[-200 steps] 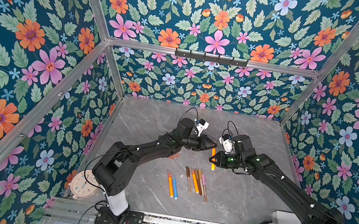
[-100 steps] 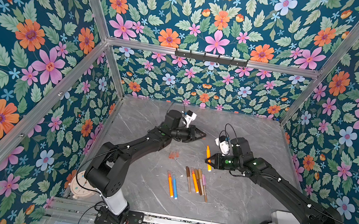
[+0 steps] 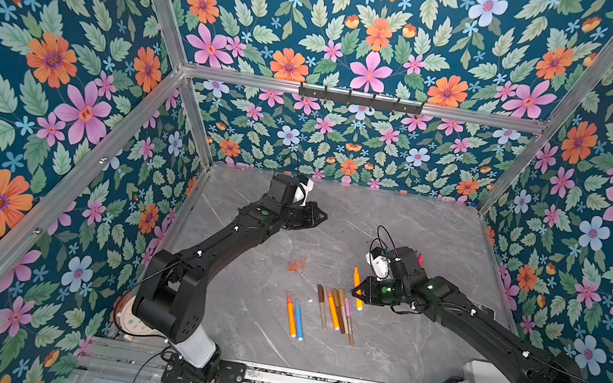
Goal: Remove pen caps from pens
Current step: Place the pen cap at the center of the table.
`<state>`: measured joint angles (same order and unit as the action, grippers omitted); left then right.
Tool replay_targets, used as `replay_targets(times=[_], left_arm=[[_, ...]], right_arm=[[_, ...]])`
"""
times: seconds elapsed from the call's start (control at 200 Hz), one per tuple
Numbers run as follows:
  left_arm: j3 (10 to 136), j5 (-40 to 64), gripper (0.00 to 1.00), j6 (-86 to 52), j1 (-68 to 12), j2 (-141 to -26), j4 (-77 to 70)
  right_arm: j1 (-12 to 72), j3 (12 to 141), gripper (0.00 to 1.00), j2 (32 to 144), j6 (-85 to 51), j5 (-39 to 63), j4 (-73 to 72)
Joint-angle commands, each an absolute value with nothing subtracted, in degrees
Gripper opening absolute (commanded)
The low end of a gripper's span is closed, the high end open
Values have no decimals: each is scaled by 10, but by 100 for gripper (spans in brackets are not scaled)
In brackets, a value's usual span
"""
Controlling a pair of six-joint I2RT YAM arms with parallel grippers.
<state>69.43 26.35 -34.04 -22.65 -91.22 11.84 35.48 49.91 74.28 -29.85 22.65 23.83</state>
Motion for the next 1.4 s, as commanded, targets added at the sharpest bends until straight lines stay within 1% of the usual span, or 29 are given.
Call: replay_targets(times=[0.0, 0.175, 0.37, 0.535, 0.58, 0.6, 0.74, 0.76, 0.855, 1.095, 1.17, 1.23, 1.395], left_arm=[[659, 151, 0, -290, -207, -912, 242], [578, 110, 0, -293, -192, -907, 231], [536, 134, 0, -300, -192, -931, 202], [527, 142, 0, -297, -192, -947, 188], [527, 145, 2, -296, -192, -951, 185], [527, 145, 5, -296, -192, -953, 184], [529, 151, 7, -296, -191, -963, 176], [529, 152, 9, -296, -192, -965, 174], [530, 162, 12, -299, -192, -969, 168], [531, 166, 28, -301, -191, -962, 166], [530, 165, 30, -300, -192, -957, 167], [530, 167, 36, -300, -192, -954, 168], [532, 161, 36, -298, -191, -947, 172]], right_arm=[[353, 497, 0, 745, -304, 205, 236], [352, 496, 0, 766, -307, 215, 218], [352, 501, 0, 776, -302, 216, 217], [352, 498, 0, 775, -301, 214, 217], [352, 497, 0, 774, -301, 211, 218], [352, 496, 0, 773, -300, 210, 219], [352, 493, 0, 767, -297, 203, 225], [352, 492, 0, 767, -297, 202, 226], [352, 491, 0, 765, -295, 200, 228], [352, 493, 0, 771, -294, 201, 225], [352, 494, 0, 773, -294, 202, 223], [352, 494, 0, 776, -294, 203, 222], [351, 497, 0, 779, -294, 205, 222]])
